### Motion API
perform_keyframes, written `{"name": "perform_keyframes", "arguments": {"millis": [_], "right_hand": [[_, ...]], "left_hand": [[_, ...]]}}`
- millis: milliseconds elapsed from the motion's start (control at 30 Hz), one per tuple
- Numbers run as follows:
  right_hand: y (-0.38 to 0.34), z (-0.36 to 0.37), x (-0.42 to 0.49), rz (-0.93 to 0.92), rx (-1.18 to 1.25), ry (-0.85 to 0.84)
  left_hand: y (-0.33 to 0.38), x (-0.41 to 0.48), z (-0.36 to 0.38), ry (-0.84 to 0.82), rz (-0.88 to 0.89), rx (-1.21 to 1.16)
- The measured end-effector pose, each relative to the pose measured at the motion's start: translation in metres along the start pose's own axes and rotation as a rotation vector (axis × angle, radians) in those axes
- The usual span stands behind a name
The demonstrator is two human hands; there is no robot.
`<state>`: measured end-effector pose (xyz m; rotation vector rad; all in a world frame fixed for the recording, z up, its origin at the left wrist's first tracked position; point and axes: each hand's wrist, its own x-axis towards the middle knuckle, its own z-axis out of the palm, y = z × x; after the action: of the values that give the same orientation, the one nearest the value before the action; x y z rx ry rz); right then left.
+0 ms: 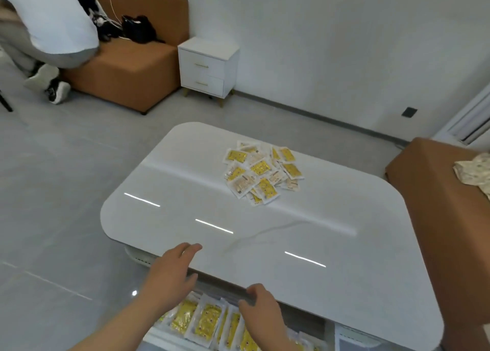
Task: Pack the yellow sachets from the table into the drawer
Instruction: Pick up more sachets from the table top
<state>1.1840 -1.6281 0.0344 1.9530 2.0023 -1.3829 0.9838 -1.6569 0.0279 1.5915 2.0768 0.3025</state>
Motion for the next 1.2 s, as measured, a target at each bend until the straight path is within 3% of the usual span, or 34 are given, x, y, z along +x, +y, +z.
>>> {"name": "perform_keyframes", "arguments": {"millis": [200,533,833,1200], "right_hand": [[-0.112,0.052,0.033,-0.006,0.080,0.071],[-0.332,0.154,0.079,0.058,0.360,0.162],[-0.427,0.183,0.196,0.180,0.471,0.229],[-0.513,0.130,0.348,0.305,0.505,0.281]], "left_hand": [[-0.097,0.026,-0.072,0.060,-0.052,-0.089],[-0.262,0.080,-0.220,-0.025,-0.023,-0.081],[-0.309,0.213,-0.281,-0.163,0.088,-0.034],[-0.321,0.412,-0.340,-0.287,0.155,0.040]]}}
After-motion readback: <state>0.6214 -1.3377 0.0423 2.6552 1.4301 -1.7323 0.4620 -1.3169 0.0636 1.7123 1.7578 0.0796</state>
